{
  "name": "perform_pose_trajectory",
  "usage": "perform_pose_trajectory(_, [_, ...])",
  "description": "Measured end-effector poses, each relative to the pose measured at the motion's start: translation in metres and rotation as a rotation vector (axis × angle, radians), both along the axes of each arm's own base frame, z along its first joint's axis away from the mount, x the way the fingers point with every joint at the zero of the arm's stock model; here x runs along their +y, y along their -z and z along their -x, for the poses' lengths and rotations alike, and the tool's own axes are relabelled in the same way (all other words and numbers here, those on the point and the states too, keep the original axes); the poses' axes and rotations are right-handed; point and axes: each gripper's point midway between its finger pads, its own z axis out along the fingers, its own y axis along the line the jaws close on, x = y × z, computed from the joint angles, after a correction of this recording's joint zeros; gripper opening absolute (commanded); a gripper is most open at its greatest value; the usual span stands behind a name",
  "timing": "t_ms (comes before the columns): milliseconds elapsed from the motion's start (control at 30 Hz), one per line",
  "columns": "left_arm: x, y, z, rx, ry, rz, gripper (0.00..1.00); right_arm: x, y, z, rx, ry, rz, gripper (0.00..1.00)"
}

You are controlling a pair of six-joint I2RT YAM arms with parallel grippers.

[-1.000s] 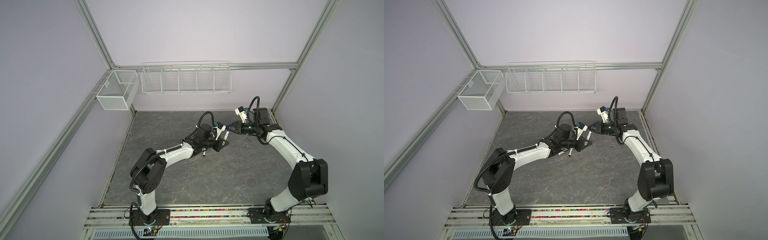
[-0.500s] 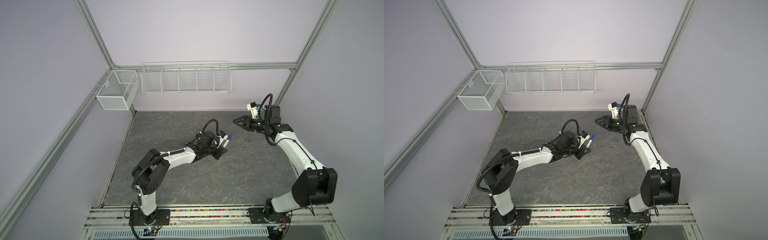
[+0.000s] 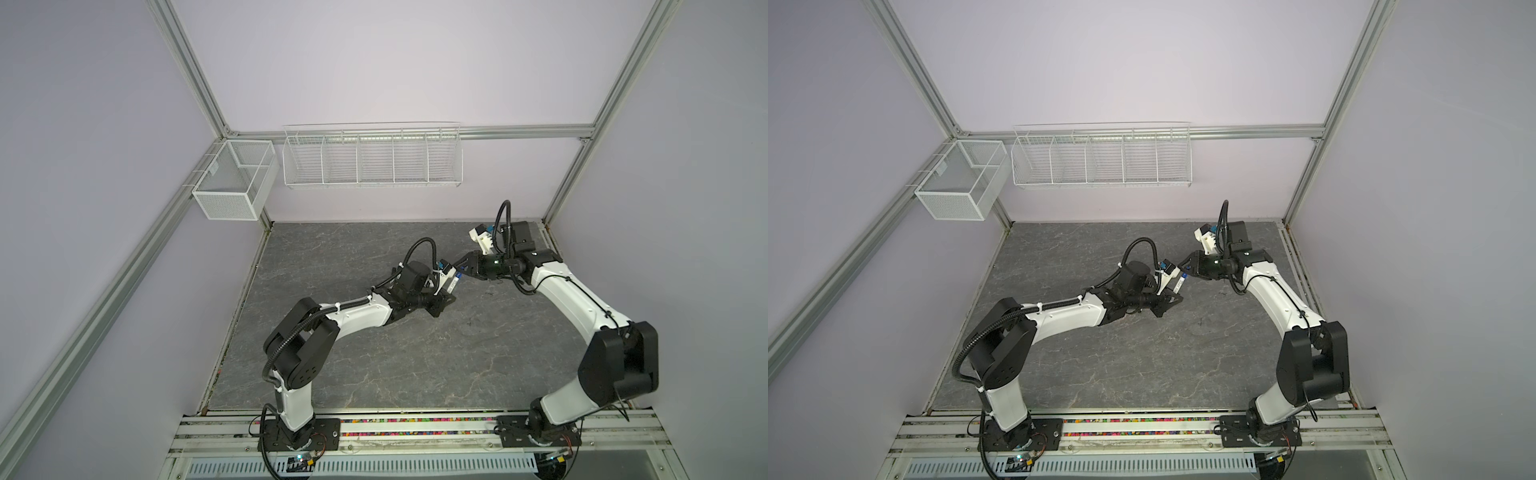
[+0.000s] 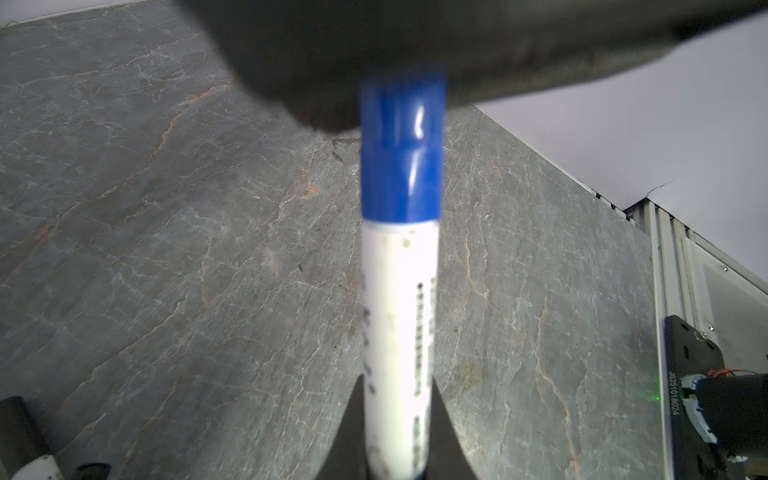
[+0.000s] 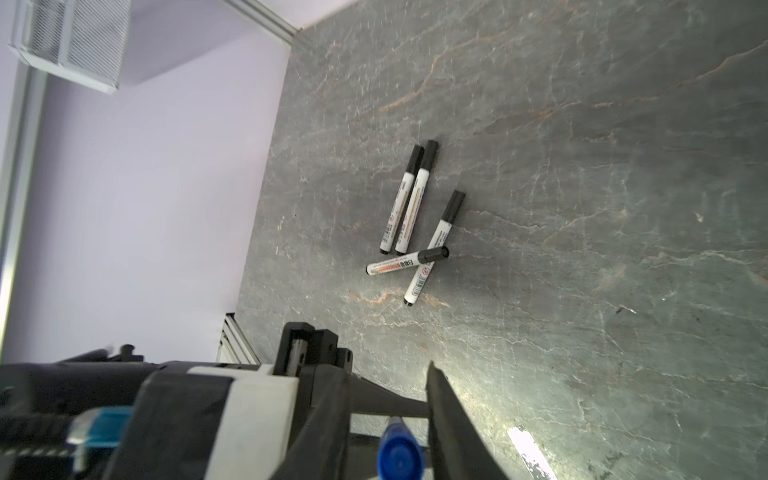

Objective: Insert the pens into the pen caps

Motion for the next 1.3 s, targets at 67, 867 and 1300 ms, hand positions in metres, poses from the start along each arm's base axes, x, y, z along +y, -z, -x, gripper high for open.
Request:
perform_pose_trajectory(67, [0.000, 0.000, 0.000, 0.000, 0.000, 0.000, 0.00, 0.003, 0.006, 0.003, 0.014, -0.017, 0.015, 0.19])
perform_pose_trajectory(867, [0.005, -0.028, -0.046, 0.102, -0.100, 0.178, 0.00, 0.027, -0.016, -0.034, -0.206, -0.115, 0.027, 0.07])
perform_pose_trajectory(1300, [0.022, 0.010, -0.045, 0.035, -0.185, 0.085, 0.00, -0.014, -0.033, -0.019, -0.091, 0.057, -0.168, 0.66])
